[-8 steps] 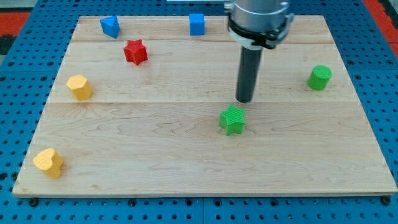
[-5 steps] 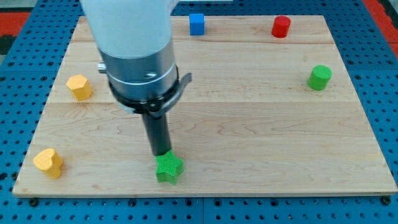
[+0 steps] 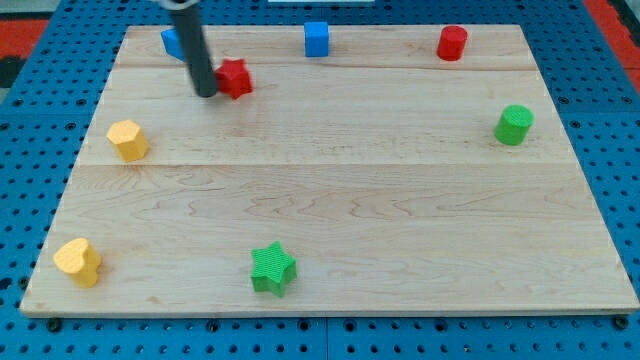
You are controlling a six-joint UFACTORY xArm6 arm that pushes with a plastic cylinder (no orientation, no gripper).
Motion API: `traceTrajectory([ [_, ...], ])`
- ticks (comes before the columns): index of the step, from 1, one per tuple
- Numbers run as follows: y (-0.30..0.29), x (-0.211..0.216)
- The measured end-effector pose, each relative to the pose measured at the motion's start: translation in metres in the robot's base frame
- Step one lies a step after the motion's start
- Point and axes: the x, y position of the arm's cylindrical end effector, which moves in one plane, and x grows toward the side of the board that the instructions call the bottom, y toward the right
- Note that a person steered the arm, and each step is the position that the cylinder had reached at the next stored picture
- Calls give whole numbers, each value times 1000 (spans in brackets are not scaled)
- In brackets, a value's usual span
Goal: Move the red star at the bottom right of the board
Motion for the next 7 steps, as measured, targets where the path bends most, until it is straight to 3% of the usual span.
traceTrajectory([
  [2, -32, -35],
  [3, 49, -40],
  [5, 145, 72],
  [6, 153, 79],
  [7, 166, 50],
])
